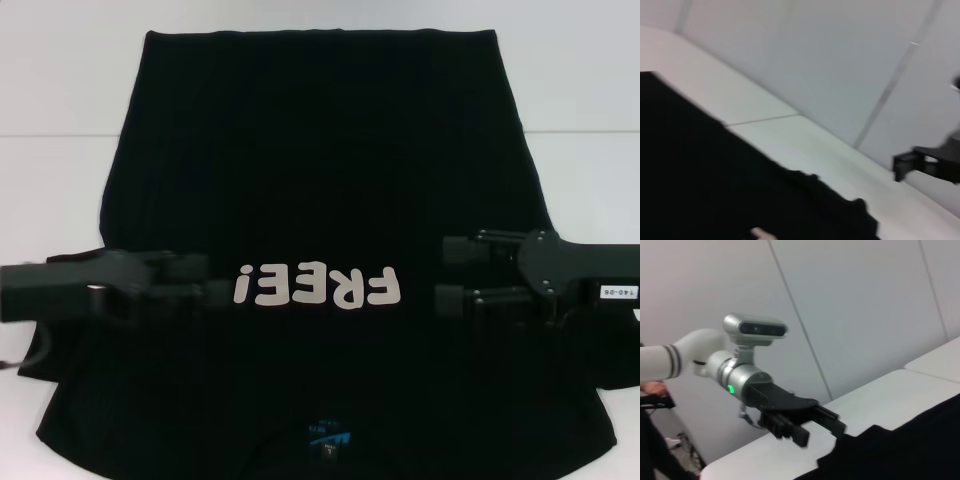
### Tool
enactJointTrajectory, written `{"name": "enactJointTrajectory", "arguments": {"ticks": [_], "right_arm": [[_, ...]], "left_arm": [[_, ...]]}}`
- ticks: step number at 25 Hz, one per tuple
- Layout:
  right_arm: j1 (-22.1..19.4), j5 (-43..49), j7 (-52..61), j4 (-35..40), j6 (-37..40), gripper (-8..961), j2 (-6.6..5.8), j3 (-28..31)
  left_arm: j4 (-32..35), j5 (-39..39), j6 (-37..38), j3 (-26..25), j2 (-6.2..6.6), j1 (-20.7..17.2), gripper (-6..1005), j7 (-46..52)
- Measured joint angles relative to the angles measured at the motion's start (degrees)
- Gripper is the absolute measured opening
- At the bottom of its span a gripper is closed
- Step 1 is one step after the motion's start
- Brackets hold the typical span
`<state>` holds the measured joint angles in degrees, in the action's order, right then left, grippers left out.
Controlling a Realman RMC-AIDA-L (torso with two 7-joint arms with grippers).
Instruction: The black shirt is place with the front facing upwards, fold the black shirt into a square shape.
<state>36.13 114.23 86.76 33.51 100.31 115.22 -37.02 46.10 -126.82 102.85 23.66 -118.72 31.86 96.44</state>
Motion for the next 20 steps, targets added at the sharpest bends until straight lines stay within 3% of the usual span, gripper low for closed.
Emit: {"name": "enactJointTrajectory", "arguments": {"ticks": [6,14,20], "right_arm": [[-0.1,-0.1,0.1,-0.1,-2.8,914,0.70,0.0],[0.0,0.1,-0.2,-0.1,-6.7,915,1.63,-0.6],[0.3,0.2,-0.2,-0.1,-6.9,915,1.92,-0.7]], "left_arm": [[4.9,-8.2,-1.6,-7.3,1.96,0.1,734,11.0],[9.8,-19.9,-6.3,-7.6,3.38,1.1,734,17.0],[9.8,-22.9,-10.8,-7.1,3.62,2.1,734,17.2]]}}
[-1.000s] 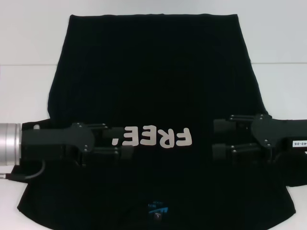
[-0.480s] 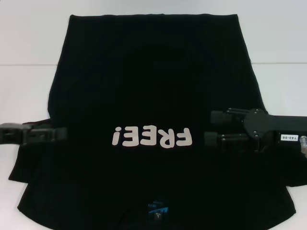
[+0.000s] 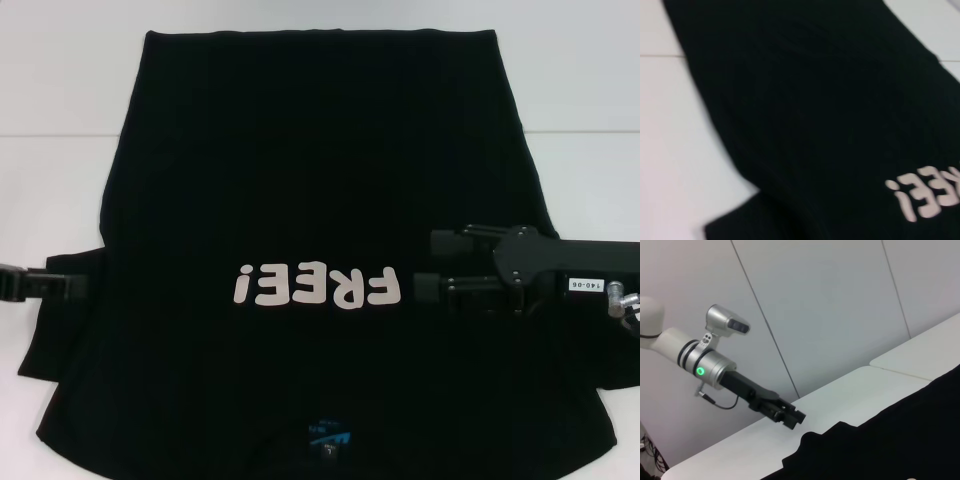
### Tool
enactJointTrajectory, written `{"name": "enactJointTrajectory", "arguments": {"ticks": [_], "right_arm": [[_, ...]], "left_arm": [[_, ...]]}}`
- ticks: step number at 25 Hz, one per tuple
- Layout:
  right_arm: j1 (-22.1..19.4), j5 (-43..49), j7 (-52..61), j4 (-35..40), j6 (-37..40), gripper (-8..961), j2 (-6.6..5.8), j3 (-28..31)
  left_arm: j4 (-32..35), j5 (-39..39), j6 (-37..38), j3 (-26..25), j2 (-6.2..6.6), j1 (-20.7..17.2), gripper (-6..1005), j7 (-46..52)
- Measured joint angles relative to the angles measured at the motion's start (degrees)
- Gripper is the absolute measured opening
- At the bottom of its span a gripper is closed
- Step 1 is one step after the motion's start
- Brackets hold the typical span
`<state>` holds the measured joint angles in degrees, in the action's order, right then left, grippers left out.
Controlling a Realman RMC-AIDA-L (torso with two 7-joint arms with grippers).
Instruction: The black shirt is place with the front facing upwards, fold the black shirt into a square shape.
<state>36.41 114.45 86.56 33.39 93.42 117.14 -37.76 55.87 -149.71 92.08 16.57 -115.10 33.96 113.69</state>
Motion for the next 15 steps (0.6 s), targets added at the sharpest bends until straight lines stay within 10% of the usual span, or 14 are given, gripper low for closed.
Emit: {"name": "enactJointTrajectory", "arguments": {"ticks": [15], "right_arm": [[-0.4,0.1,-0.1,0.0,-0.3,914,0.71,-0.2]], "left_arm": [[-1.3,-7.2,-6.9,4.7,0.12,1.8,734,1.6]]}}
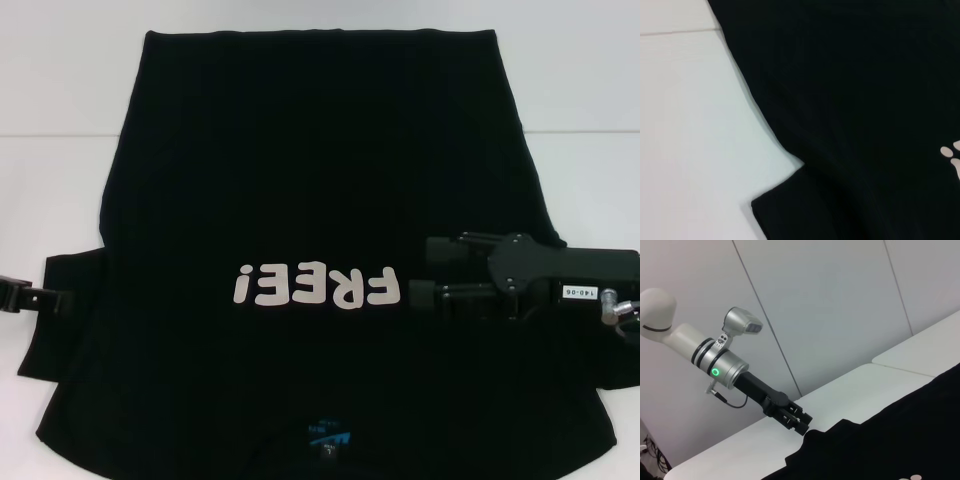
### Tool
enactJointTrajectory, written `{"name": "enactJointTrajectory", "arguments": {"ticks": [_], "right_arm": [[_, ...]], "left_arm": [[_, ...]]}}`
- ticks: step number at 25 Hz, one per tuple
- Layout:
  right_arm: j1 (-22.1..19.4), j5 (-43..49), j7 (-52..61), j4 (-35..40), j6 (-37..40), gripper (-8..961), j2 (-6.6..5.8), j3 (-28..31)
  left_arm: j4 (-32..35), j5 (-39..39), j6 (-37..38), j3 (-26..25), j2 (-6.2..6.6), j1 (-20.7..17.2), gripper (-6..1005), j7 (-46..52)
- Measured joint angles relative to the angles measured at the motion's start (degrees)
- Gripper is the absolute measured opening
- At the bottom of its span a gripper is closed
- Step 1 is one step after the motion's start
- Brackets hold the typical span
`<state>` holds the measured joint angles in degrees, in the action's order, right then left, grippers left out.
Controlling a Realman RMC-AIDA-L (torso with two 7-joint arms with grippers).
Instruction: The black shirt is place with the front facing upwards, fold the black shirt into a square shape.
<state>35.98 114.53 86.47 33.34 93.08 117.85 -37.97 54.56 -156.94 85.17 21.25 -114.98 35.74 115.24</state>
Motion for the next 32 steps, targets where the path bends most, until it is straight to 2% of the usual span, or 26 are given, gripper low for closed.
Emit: {"name": "enactJointTrajectory", "arguments": {"ticks": [8,19,29,32], "right_arm": [[0.0,0.0,-0.1,0.0,-0.3,914,0.12,0.0],[-0.1,0.0,-0.3,0.0,-0.3,914,0.27,0.0],[-0.1,-0.1,-0.9,0.0,-0.8,915,0.64,0.0],[-0.2,0.0,-1.0,0.0,-1.2,915,0.72,-0.1]], "left_arm": [[-1.7,-0.7,-1.3,0.3,-0.04,0.3,733,0.1],[-3.3,-2.0,-4.3,4.3,-0.46,0.4,733,1.5],[-3.5,-2.1,-4.6,4.4,-0.51,0.4,733,2.1],[-3.6,-2.1,-4.7,4.4,-0.51,0.4,695,2.2]]}}
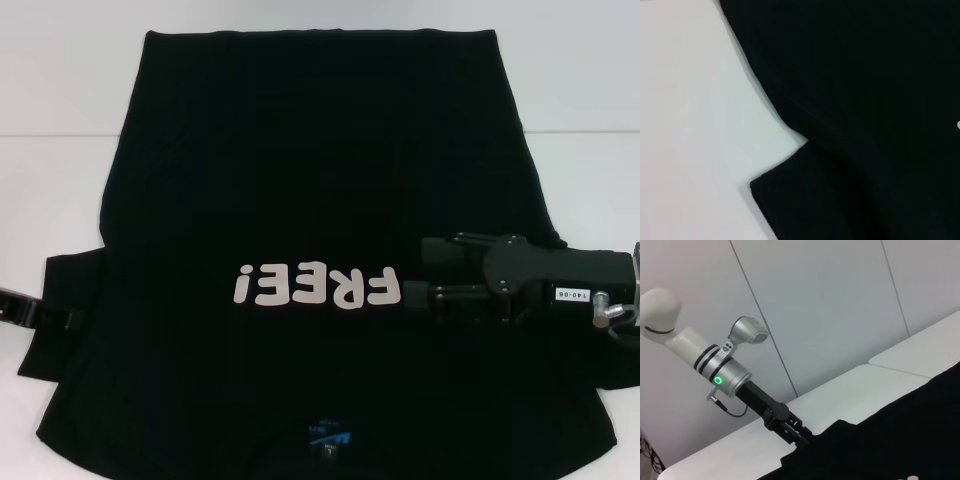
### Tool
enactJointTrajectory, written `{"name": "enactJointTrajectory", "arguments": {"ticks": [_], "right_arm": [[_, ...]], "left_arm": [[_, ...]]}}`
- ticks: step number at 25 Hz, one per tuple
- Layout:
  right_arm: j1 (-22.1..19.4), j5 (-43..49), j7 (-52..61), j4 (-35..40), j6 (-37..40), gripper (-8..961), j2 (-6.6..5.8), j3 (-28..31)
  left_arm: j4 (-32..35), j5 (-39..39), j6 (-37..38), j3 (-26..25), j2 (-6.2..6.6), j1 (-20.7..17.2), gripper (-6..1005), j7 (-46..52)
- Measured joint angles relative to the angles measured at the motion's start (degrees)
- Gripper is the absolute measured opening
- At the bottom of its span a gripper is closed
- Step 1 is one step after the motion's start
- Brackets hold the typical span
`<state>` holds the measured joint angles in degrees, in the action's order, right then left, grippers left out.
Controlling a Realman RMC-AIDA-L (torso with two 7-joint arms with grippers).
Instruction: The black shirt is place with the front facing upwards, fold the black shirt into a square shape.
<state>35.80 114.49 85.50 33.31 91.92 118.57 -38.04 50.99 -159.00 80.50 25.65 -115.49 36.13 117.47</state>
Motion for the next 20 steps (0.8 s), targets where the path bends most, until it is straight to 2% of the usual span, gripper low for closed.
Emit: {"name": "enactJointTrajectory", "arguments": {"ticks": [7,13,20], "right_arm": [[-0.5,-0.2,-0.5,0.0,0.1,915,0.00,0.1],[-1.0,-0.3,-0.7,0.0,0.3,915,-0.01,0.4],[-1.1,-0.4,-0.7,0.0,0.2,914,0.07,0.6]], "left_arm": [[-1.8,-0.1,0.0,0.2,0.28,0.7,612,0.0],[-2.4,0.0,-0.6,0.7,0.35,1.0,405,-0.3],[-2.2,0.1,-1.3,0.6,0.35,1.1,226,-0.4]]}}
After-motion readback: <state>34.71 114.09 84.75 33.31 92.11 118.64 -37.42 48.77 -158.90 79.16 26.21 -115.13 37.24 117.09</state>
